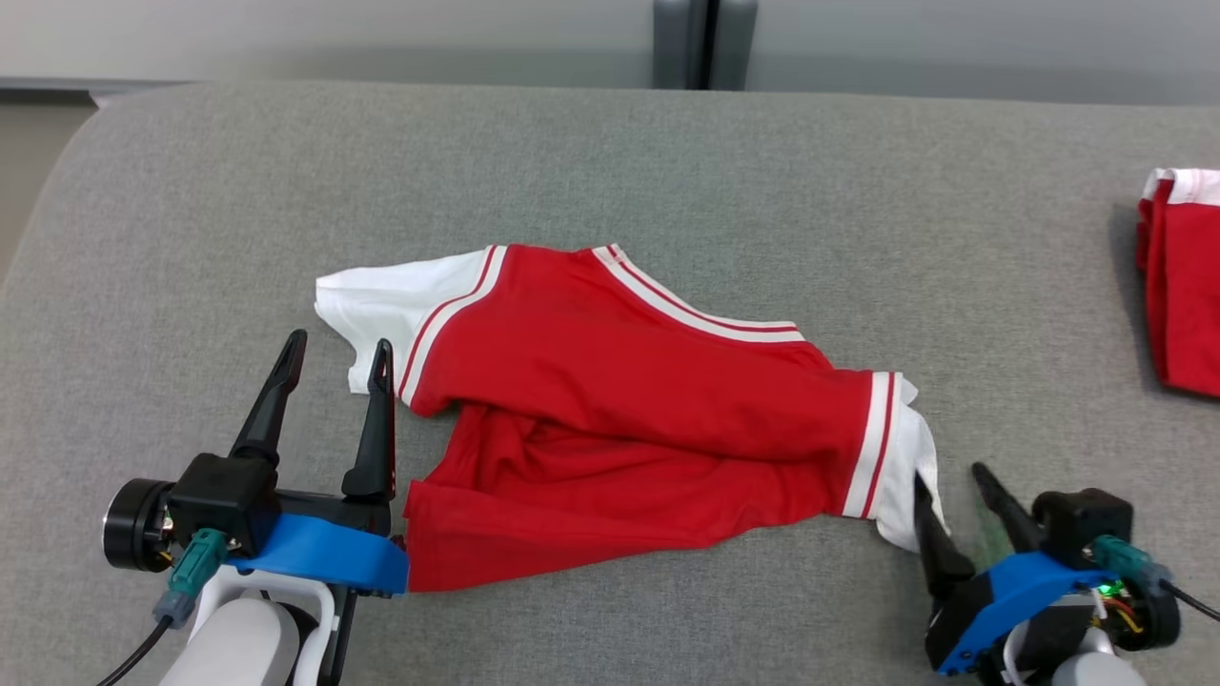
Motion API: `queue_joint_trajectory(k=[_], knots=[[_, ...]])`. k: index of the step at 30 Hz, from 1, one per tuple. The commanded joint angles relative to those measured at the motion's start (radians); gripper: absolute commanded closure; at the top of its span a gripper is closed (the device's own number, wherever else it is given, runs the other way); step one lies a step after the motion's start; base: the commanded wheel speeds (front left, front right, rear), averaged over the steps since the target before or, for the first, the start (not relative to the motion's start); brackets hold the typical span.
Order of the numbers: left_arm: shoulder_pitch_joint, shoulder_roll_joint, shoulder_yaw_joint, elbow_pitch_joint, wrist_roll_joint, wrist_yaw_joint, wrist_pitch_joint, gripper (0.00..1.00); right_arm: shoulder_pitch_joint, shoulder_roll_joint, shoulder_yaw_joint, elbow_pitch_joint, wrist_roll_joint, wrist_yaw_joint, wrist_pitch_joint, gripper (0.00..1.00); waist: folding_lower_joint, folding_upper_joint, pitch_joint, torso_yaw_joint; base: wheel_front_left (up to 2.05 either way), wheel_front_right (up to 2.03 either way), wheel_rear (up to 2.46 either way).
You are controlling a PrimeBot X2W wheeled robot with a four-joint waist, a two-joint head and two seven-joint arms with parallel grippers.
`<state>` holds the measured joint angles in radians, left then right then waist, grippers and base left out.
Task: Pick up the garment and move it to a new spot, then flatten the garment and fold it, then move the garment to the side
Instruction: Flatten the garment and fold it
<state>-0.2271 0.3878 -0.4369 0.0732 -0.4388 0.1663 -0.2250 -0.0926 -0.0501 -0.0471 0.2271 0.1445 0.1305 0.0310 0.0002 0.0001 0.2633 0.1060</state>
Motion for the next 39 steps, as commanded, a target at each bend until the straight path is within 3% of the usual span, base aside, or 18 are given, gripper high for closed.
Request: queue_joint_trajectory(k=[1, 6, 7, 8, 9, 13, 24, 25, 26, 27, 34, 39], knots=[[-0.018, -0.003, -0.001, 0.007, 0.004, -0.004, -0.008, 0.0, -0.017, -0.001, 0.008, 0.029, -0.001, 0.0, -0.002, 0.0, -0.0002, -0.0001, 0.014, 0.011, 0.0, 0.0, 0.0], [-0.03, -0.008, -0.001, 0.021, 0.004, -0.005, -0.016, 0.0, -0.037, 0.002, 0.065, 0.133, 0.013, 0.002, 0.006, 0.0, -0.0002, -0.0001, 0.022, 0.012, 0.0, 0.0, 0.0], [-0.03, -0.008, 0.0, 0.023, 0.004, -0.005, -0.018, 0.0, -0.039, 0.003, 0.076, 0.145, 0.018, 0.002, 0.009, 0.29, -0.0002, -0.0001, 0.023, 0.01, 0.0, 0.0, 0.0], [-0.031, -0.008, 0.001, 0.025, 0.004, -0.004, -0.018, 0.0, -0.043, 0.004, 0.085, 0.154, 0.02, 0.002, 0.012, 0.75, -0.0002, -0.0001, 0.024, 0.008, 0.0, 0.0, 0.0], [-0.031, -0.008, 0.002, 0.027, 0.005, -0.004, -0.02, 0.0, -0.043, 0.005, 0.093, 0.16, 0.026, 0.003, 0.013, 1.0, -0.0002, -0.0001, 0.024, 0.005, 0.0, 0.0, 0.0], [-0.033, -0.01, 0.003, 0.03, 0.006, -0.001, -0.025, 0.0, -0.053, -0.001, 0.071, 0.135, 0.016, 0.0, -0.013, 1.0, -0.0002, -0.0001, 0.022, -0.006, 0.0, 0.0, 0.0], [-0.035, -0.008, -0.001, 0.031, 0.008, -0.003, -0.028, 0.0, -0.081, -0.04, -0.114, 0.051, -0.038, 0.0, -0.037, 1.0, -0.0002, -0.0001, 0.022, -0.028, 0.0, 0.0, 0.0], [-0.036, -0.009, -0.002, 0.032, 0.008, -0.003, -0.029, 0.0, -0.084, -0.04, -0.124, 0.049, -0.043, 0.0, -0.037, 0.64, -0.0002, -0.0001, 0.023, -0.029, 0.0, 0.0, 0.0], [-0.037, -0.009, -0.002, 0.034, 0.008, -0.004, -0.029, 0.0, -0.086, -0.036, -0.132, 0.045, -0.052, 0.0, -0.038, 0.17, -0.0002, -0.0001, 0.023, -0.03, 0.0, 0.0, 0.0], [-0.038, -0.009, -0.003, 0.034, 0.008, -0.004, -0.029, 0.0, -0.088, -0.032, -0.14, 0.041, -0.057, 0.0, -0.047, 0.0, -0.0002, -0.0001, 0.023, -0.031, 0.0, 0.0, 0.0], [-0.024, -0.009, -0.003, 0.041, 0.001, 0.001, -0.033, 0.0, -0.066, -0.011, -0.152, -0.042, -0.079, 0.0, -0.173, 0.0, -0.0002, -0.0001, 0.011, -0.039, 0.0, 0.0, 0.0], [0.004, -0.007, -0.001, 0.045, -0.006, 0.01, -0.033, 0.0, -0.016, -0.004, -0.126, -0.146, -0.065, 0.0, -0.195, 0.0, -0.0002, -0.0001, -0.016, -0.046, 0.0, 0.0, 0.0]])
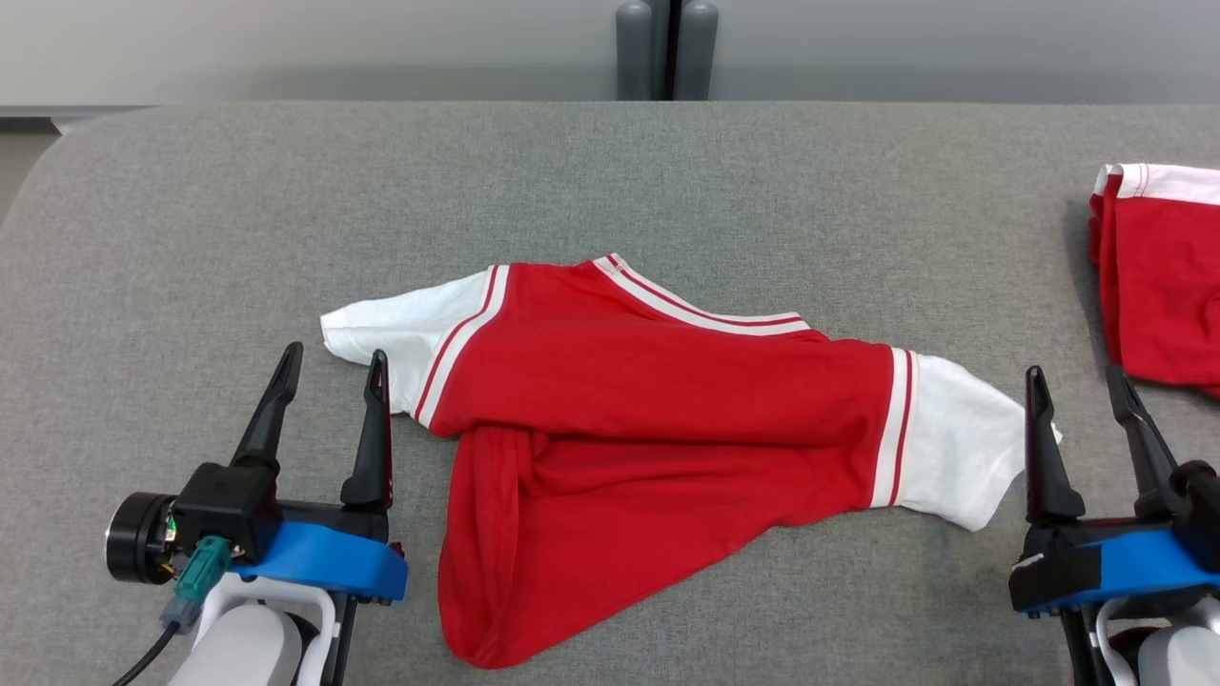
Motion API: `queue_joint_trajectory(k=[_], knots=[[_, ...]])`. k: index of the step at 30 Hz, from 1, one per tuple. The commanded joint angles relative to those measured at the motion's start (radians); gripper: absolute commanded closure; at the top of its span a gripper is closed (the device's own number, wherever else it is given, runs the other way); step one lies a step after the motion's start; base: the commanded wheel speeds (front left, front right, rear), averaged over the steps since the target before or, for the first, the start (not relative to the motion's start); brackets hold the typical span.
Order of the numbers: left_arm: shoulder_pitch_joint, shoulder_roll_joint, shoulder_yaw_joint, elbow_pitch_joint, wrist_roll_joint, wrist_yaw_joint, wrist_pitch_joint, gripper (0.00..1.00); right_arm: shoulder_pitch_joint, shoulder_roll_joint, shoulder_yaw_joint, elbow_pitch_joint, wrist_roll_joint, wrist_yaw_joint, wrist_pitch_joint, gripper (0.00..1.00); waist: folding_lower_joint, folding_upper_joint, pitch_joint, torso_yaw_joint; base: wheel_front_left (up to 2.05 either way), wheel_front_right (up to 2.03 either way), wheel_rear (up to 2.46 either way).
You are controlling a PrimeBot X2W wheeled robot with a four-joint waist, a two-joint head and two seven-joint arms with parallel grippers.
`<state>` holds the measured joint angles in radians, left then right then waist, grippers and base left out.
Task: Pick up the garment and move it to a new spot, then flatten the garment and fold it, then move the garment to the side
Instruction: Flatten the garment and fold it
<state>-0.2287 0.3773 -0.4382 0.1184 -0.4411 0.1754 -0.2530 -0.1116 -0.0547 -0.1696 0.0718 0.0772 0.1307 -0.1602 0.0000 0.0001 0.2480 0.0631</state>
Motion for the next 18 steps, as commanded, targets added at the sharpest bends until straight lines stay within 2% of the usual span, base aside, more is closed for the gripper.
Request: queue_joint_trajectory(k=[1, 9, 18], knots=[[0.01, 0.004, 0.001, 0.001, -0.006, 0.002, -0.005, 0.0, 0.017, 0.002, 0.002, -0.017, 0.005, 0.0, -0.001, 0.0, 0.0, -0.0001, -0.009, -0.004, 0.0, 0.0, 0.0], [0.069, 0.015, 0.003, -0.008, -0.019, 0.023, 0.005, 0.0, 0.119, 0.004, 0.022, -0.163, 0.058, 0.0, 0.055, 0.0, 0.0, -0.0001, -0.056, -0.017, 0.0, 0.0, 0.0], [0.092, 0.022, -0.009, -0.021, -0.021, 0.032, 0.02, 0.0, 0.146, 0.004, 0.023, -0.205, 0.078, 0.0, 0.08, 0.0, 0.0, -0.0001, -0.073, -0.016, 0.0, 0.0, 0.0]])
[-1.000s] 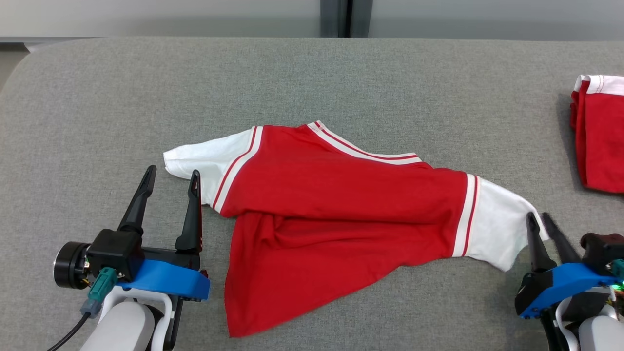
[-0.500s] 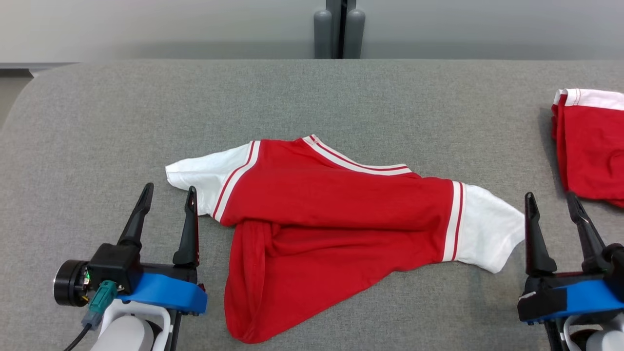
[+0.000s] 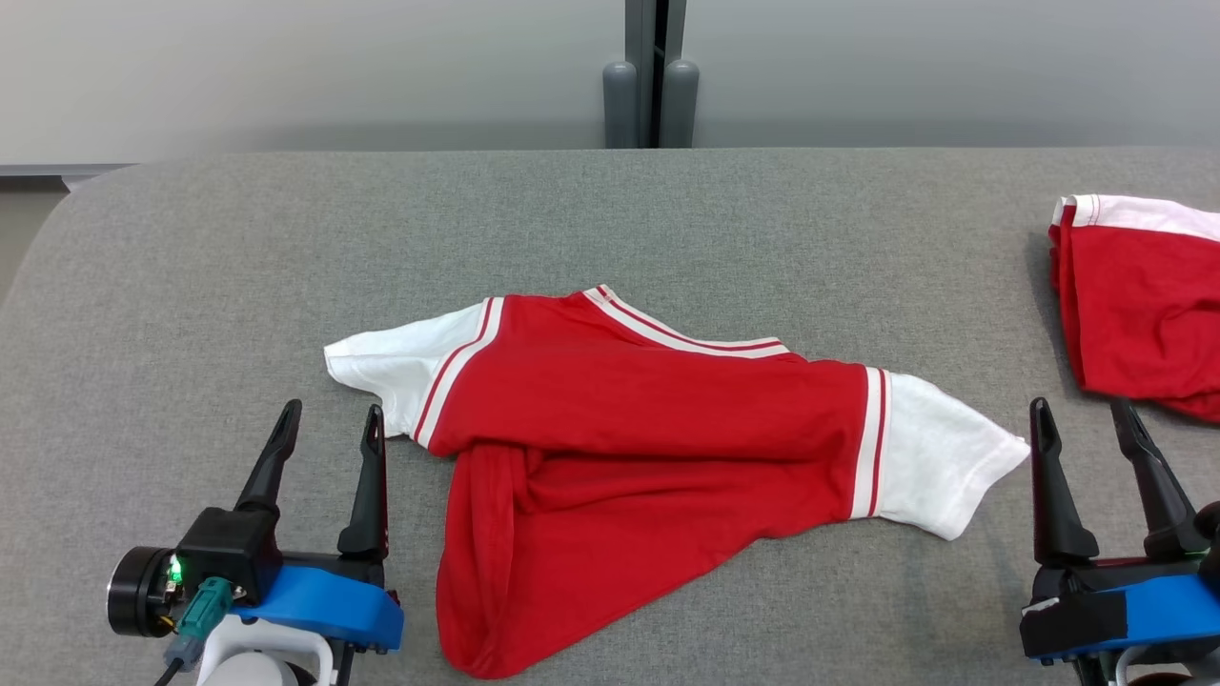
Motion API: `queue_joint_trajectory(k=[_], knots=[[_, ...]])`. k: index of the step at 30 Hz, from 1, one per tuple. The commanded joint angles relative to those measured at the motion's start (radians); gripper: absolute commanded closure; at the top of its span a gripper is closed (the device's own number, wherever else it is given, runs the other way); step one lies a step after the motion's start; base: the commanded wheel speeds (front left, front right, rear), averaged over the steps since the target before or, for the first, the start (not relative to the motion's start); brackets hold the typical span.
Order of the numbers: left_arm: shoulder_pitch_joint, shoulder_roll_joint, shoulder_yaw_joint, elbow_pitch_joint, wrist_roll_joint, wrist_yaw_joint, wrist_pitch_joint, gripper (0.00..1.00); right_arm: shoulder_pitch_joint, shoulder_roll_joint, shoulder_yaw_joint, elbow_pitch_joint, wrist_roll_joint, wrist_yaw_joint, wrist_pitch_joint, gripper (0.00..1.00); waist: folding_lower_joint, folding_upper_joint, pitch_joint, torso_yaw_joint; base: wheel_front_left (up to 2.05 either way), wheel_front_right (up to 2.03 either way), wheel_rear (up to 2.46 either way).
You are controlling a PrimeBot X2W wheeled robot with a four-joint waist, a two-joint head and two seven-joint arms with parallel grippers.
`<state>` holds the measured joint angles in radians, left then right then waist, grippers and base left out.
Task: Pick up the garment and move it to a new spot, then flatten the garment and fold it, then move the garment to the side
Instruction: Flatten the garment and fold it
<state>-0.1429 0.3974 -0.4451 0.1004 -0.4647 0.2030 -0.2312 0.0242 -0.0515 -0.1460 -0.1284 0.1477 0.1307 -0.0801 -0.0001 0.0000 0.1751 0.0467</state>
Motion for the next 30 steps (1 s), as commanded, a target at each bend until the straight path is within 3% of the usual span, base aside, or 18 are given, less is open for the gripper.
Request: queue_joint_trajectory(k=[1, 5, 17, 26, 27, 28, 29, 30], knots=[[0.006, 0.004, -0.004, -0.004, 0.006, 0.004, -0.001, 0.0, 0.011, 0.001, 0.001, -0.006, 0.006, 0.0, 0.001, 0.0, 0.0001, 0.0, -0.001, 0.001, 0.0, 0.0, 0.0], [0.0, 0.014, -0.041, -0.008, 0.018, -0.019, 0.04, 0.0, 0.015, 0.001, 0.007, -0.008, 0.007, 0.0, 0.008, 0.0, 0.0001, 0.0, -0.001, 0.01, 0.0, 0.0, 0.0], [0.089, 0.052, -0.223, -0.091, -0.03, -0.13, 0.329, 0.0, 0.018, 0.001, 0.001, 0.03, 0.011, 0.0, 0.026, 0.0, 0.0001, 0.0, 0.02, 0.061, 0.0, 0.0, 0.0], [0.106, 0.08, -0.269, -0.105, -0.071, -0.159, 0.463, 0.02, -0.002, 0.0, -0.019, 0.074, 0.022, 0.0, 0.03, 0.0, 0.0001, 0.0, 0.035, 0.059, 0.0, 0.0, 0.0], [0.1, 0.076, -0.269, -0.098, -0.073, -0.16, 0.462, 0.28, -0.003, 0.0, -0.026, 0.085, 0.023, 0.0, 0.028, 0.0, 0.0001, 0.0, 0.037, 0.056, 0.0, 0.0, 0.0], [0.091, 0.073, -0.27, -0.09, -0.073, -0.166, 0.456, 0.85, -0.005, 0.001, -0.035, 0.095, 0.023, 0.0, 0.028, 0.0, 0.0001, 0.0, 0.041, 0.053, 0.0, 0.0, 0.0], [0.086, 0.069, -0.268, -0.08, -0.074, -0.166, 0.45, 1.0, -0.01, 0.0, -0.043, 0.103, 0.019, 0.0, 0.027, 0.0, 0.0001, 0.0, 0.045, 0.049, 0.0, 0.0, 0.0], [0.084, 0.065, -0.268, -0.07, -0.076, -0.168, 0.446, 1.0, -0.015, 0.0, -0.054, 0.115, 0.018, 0.0, 0.026, 0.0, 0.0001, 0.0, 0.048, 0.046, 0.0, 0.0, 0.0]])
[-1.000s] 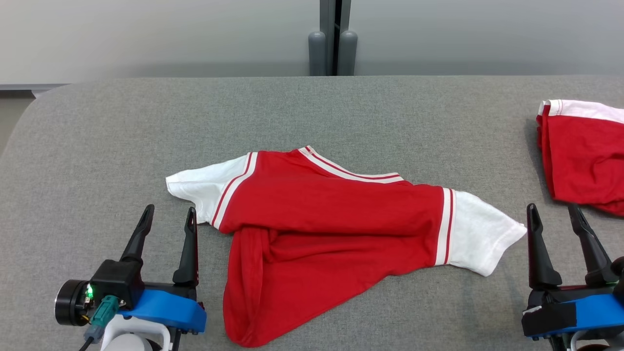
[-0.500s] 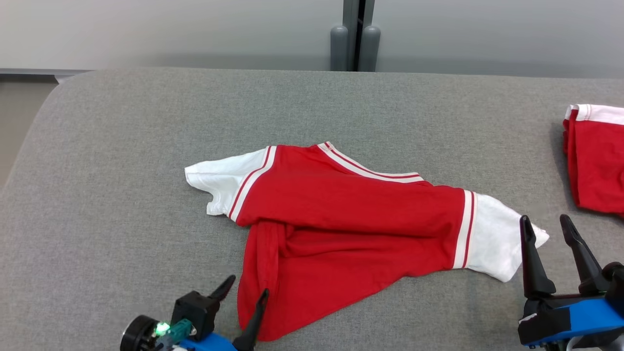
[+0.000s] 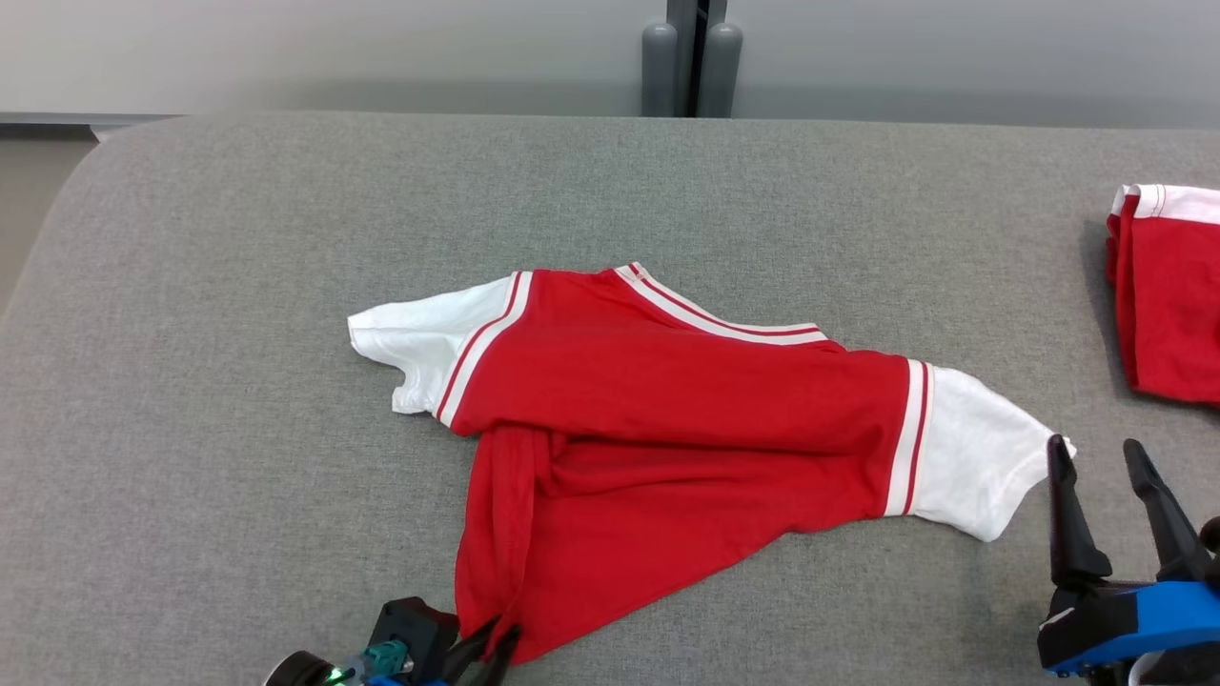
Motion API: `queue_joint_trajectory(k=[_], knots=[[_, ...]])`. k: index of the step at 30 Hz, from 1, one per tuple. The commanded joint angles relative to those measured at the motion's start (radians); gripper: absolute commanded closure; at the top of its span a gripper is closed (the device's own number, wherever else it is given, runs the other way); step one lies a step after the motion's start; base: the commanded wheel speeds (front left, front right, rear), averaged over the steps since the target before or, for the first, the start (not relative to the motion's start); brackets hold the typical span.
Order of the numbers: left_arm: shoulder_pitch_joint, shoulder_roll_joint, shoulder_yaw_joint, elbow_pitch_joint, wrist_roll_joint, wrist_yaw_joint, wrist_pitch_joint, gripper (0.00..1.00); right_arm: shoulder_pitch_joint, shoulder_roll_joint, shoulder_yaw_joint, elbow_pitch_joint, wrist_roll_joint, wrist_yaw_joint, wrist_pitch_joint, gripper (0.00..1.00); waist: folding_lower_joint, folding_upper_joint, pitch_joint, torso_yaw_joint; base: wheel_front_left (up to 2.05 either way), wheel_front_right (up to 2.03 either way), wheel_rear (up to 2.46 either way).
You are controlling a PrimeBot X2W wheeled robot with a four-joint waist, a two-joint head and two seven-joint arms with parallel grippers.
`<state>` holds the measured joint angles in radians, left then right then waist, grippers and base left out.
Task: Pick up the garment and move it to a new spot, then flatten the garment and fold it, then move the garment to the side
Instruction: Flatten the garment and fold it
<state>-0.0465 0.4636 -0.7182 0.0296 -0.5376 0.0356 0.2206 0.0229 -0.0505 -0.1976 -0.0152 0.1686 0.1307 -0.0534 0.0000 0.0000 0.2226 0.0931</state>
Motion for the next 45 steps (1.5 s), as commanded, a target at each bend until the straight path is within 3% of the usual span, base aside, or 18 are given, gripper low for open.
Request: queue_joint_trajectory(k=[1, 8, 19, 22, 26, 33, 39, 45], knots=[[-0.017, -0.004, 0.007, 0.013, -0.005, -0.002, -0.01, 1.0, -0.02, -0.001, -0.014, 0.016, -0.005, 0.0, -0.003, 0.0, 0.0, 0.0, 0.005, -0.004, 0.0, 0.0, 0.0], [-0.048, -0.01, 0.014, 0.061, -0.01, -0.012, -0.021, 1.0, -0.084, -0.001, -0.083, 0.157, -0.02, 0.0, -0.001, 0.0, 0.0, 0.0, 0.035, -0.019, 0.0, 0.0, 0.0], [-0.09, -0.016, 0.029, 0.092, -0.009, -0.013, -0.052, 1.0, -0.269, -0.036, -0.044, 0.462, 0.02, 0.0, -0.002, 0.0, 0.0, 0.0, 0.066, -0.024, 0.0, 0.0, 0.0], [-0.101, -0.019, 0.033, 0.09, -0.001, -0.009, -0.074, 1.0, -0.295, -0.052, -0.011, 0.528, 0.061, 0.0, -0.01, 1.0, 0.0, 0.0, 0.064, -0.021, 0.0, 0.0, 0.0], [-0.106, -0.024, 0.052, 0.067, 0.006, 0.001, -0.132, 1.0, -0.296, -0.079, 0.014, 0.543, 0.103, 0.0, -0.064, 1.0, 0.0, 0.0, 0.049, -0.019, 0.0, 0.0, 0.0], [-0.112, -0.002, 0.11, -0.028, 0.028, 0.052, -0.219, 1.0, -0.262, -0.11, 0.032, 0.393, 0.115, 0.0, -0.151, 1.0, 0.0, 0.0, -0.003, -0.031, 0.0, 0.0, 0.0], [-0.157, 0.039, 0.188, -0.173, 0.065, 0.116, -0.261, 1.0, -0.256, -0.113, 0.004, 0.1, 0.064, 0.0, -0.135, 1.0, 0.0, 0.0, -0.051, -0.043, 0.0, 0.0, 0.0], [-0.252, 0.066, 0.294, -0.331, 0.097, 0.176, -0.298, 1.0, -0.335, -0.138, -0.029, -0.216, 0.02, 0.0, -0.05, 1.0, 0.0, 0.0, -0.095, -0.057, 0.0, 0.0, 0.0]])
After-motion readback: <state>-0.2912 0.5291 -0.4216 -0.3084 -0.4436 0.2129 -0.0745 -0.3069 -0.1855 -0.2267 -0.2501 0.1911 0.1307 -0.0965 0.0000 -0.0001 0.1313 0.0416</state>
